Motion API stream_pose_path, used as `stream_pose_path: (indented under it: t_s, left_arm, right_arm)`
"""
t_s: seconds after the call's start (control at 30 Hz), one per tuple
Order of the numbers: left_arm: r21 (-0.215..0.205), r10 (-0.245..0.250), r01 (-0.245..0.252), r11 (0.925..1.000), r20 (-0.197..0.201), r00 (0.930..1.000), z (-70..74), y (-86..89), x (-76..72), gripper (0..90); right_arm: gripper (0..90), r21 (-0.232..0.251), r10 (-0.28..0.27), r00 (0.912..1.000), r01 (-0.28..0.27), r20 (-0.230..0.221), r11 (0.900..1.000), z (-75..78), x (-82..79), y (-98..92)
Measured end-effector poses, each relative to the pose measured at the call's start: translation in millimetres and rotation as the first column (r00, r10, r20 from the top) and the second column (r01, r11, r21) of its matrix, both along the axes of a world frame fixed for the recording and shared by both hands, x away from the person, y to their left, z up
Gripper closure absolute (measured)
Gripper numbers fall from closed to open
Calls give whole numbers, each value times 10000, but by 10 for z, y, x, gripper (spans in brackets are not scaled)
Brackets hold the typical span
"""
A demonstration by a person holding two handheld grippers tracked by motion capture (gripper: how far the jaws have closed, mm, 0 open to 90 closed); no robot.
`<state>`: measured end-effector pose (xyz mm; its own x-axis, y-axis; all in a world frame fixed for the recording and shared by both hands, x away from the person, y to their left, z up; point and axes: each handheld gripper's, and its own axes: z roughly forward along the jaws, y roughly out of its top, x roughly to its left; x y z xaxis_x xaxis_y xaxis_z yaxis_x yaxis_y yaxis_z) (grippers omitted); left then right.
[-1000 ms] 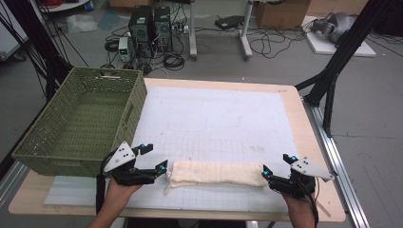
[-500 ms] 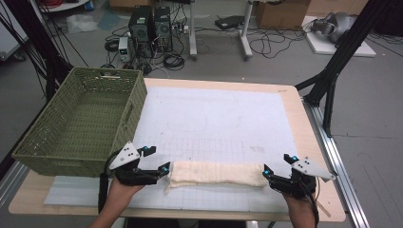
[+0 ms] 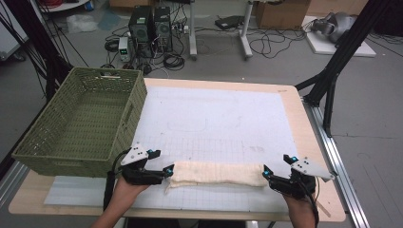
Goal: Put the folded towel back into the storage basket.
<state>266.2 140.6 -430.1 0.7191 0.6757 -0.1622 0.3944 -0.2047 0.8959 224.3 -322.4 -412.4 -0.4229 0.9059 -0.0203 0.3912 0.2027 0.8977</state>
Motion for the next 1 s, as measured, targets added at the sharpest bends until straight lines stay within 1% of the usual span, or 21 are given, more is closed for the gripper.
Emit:
stream_pose_path:
  t_s: [0.07,0.1,0.13,0.2,0.3,0.37,0.4,0.47,0.5,0.53,0.57,0.63,0.7,0.8,0.83,0.87,0.97,1.0]
  left_arm:
    - [18,-9,9,10000,-50,10000,-13,-9,6,227]
    - [119,50,-49,9999,-147,9999,-38,-25,21,230]
    - [119,50,-49,9999,-147,9999,-38,-25,21,230]
    - [218,54,-48,9998,-302,9995,-68,-35,46,230]
    - [324,56,-43,9995,-424,9991,-88,-50,58,232]
    - [591,5,34,9982,-653,9979,-121,-73,70,239]
    - [591,5,34,9982,-653,9979,-121,-73,70,244]
    - [681,-15,69,9977,-801,9968,-143,-90,72,255]
    - [819,-140,217,9964,-940,9955,-162,-109,72,269]
    - [890,-181,268,9957,-976,9951,-172,-121,70,280]
    - [890,-181,268,9957,-976,9951,-172,-121,70,288]
    - [940,-388,500,9943,-1179,9923,-194,-155,68,312]
    - [857,-394,501,9951,-1230,9916,-196,-172,69,335]
    - [749,-262,358,9966,-1247,9919,-193,-170,78,335]
    - [644,-19,105,9979,-1317,9913,-193,-162,92,339]
    - [635,98,-9,9980,-1401,9901,-196,-163,97,352]
    - [951,297,-157,9953,-1479,9886,-213,-192,94,418]
    - [1158,231,-59,9933,-1476,9888,-217,-208,90,440]
  right_arm:
    - [166,-25,5,10000,-5,0,10000,-3,-2,-2]
    - [167,-38,16,10000,-16,-11,10000,-4,-4,-3]
    - [166,-52,11,10000,-12,-34,10000,-4,-9,-4]
    - [167,-90,30,10000,-30,-15,10000,-5,-10,-8]
    - [166,-98,14,10000,-14,-47,10000,-8,-13,-9]
    - [167,-128,40,9999,-41,-105,9999,-15,-16,-12]
    - [167,-111,36,9999,-37,-105,9999,-17,-16,-13]
    - [168,-144,55,9999,-56,-92,9999,-18,-16,-19]
    - [168,-132,46,9999,-47,-107,9999,-19,-17,-19]
    - [168,-142,72,9999,-74,-93,9999,-19,-15,-19]
    - [168,-109,53,9999,-54,-110,9999,-20,-15,-14]
    - [168,-139,76,9999,-78,-154,9999,-22,-13,-7]
    - [168,-193,119,9998,-122,-156,9997,-24,-11,0]
    - [168,-221,170,9998,-173,-139,9996,-25,-9,1]
    - [169,-238,177,9998,-180,-134,9996,-26,-9,-2]
    - [169,-227,161,9998,-165,-151,9996,-25,-10,-1]
    - [182,-287,138,9997,-143,-186,9995,-31,-5,5]
    - [182,-303,137,9997,-143,-188,9994,-33,-4,9]
